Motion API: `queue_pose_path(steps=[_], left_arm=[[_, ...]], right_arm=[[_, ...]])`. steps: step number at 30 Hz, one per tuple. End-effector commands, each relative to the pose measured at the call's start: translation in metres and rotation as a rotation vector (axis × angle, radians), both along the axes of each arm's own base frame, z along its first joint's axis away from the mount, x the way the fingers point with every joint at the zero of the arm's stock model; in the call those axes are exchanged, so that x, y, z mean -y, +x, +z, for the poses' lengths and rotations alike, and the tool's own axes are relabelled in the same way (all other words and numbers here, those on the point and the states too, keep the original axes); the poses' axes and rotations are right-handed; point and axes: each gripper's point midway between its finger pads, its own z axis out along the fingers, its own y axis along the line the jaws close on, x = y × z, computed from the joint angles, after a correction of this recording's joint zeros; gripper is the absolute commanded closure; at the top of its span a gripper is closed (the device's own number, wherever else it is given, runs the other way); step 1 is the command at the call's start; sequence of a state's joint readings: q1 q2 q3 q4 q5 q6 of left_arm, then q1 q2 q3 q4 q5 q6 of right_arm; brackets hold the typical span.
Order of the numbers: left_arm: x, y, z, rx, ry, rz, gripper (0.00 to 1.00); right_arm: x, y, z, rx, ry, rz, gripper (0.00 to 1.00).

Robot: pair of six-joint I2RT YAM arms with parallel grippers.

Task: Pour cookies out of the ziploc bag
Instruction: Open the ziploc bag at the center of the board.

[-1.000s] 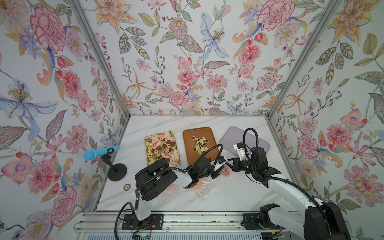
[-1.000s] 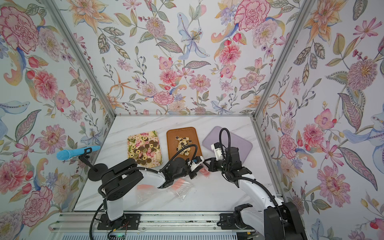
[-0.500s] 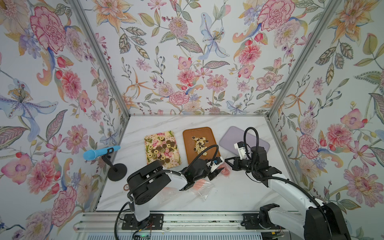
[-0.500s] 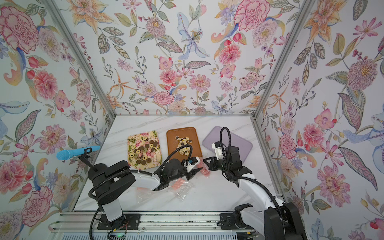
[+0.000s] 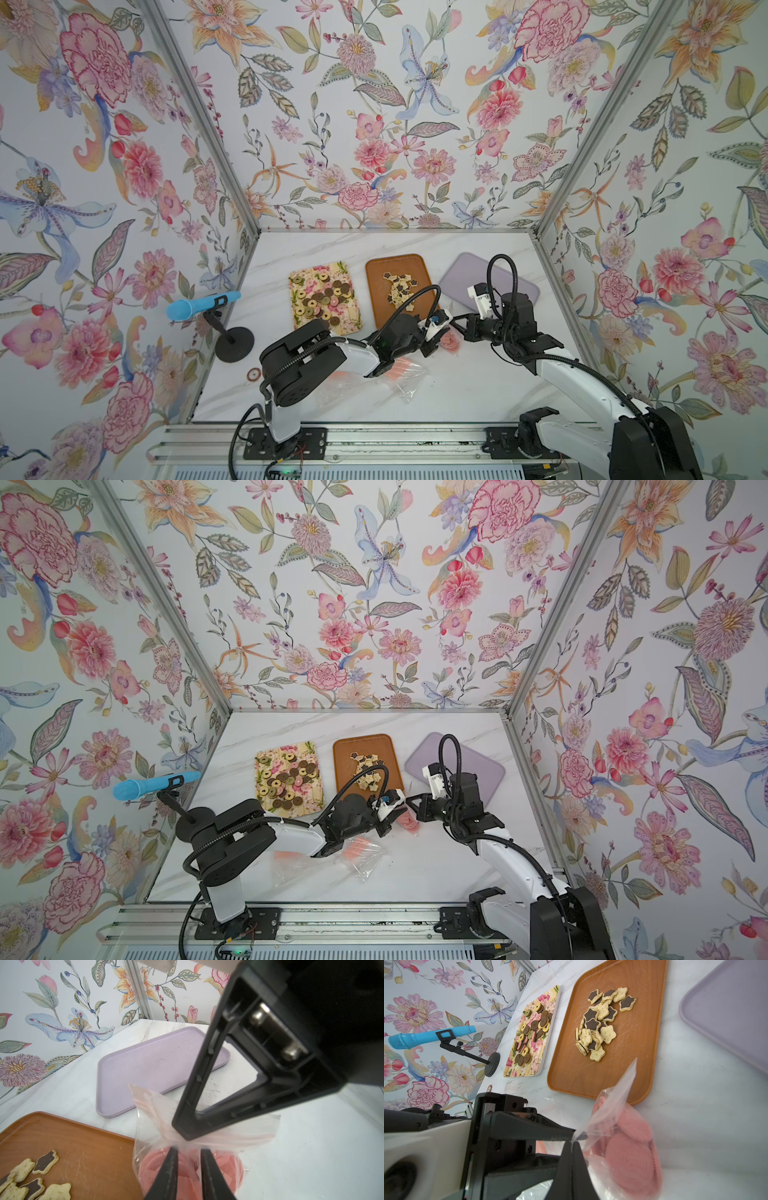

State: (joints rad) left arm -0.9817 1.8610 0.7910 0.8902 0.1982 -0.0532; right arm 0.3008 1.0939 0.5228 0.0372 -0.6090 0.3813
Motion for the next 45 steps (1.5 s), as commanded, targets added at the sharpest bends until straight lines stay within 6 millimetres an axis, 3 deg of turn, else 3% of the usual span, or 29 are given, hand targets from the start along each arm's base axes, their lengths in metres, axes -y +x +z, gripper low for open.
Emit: queue_pose_path(steps=[1,3,6,10,16,18,20,23,26,33,40,45], left_arm=[[-0.001,0.005,-0.003,-0.021,-0.003,0.010,0.70],[-0.001,0.004,-0.004,-0.030,-0.005,0.009,0.68],[-0.001,0.005,-0.004,-0.031,-0.002,0.013,0.84],[-0.001,0.005,-0.005,-0.029,0.003,0.014,0.98],[-0.013,0.004,0.001,-0.010,-0.009,0.041,1.00],[-0.020,-0.002,-0.001,-0.002,-0.006,0.021,1.00],[-0.027,-0.010,-0.005,0.013,0.007,0.005,1.00],[-0.039,-0.016,-0.012,0.019,0.027,0.006,1.00],[-0.045,-0.016,-0.013,0.023,0.041,0.018,1.00],[-0.052,-0.010,-0.009,0.044,0.017,0.066,1.00],[-0.049,-0.002,-0.002,0.058,-0.021,0.077,1.00],[-0.047,0.001,0.001,0.057,-0.039,0.067,1.00]], right_arm=[[-0.003,0.004,0.015,0.043,0.009,0.007,1.00],[-0.003,0.004,0.016,0.045,0.009,0.005,1.00],[-0.003,0.003,0.018,0.050,0.010,0.008,1.00],[-0.004,0.002,0.019,0.053,0.012,0.011,1.00],[-0.001,0.002,0.022,0.071,0.002,0.000,1.00],[0.006,0.004,0.021,0.083,-0.022,-0.027,0.87],[0.016,0.008,0.021,0.110,-0.049,-0.062,0.64],[0.030,0.010,0.024,0.173,-0.082,-0.084,0.52],[0.037,0.010,0.019,0.205,-0.110,-0.069,0.51],[0.001,-0.002,-0.008,0.134,-0.116,0.186,0.63],[-0.026,-0.006,-0.010,0.169,-0.114,0.297,0.65],[-0.030,-0.008,-0.020,0.160,-0.146,0.315,0.62]])
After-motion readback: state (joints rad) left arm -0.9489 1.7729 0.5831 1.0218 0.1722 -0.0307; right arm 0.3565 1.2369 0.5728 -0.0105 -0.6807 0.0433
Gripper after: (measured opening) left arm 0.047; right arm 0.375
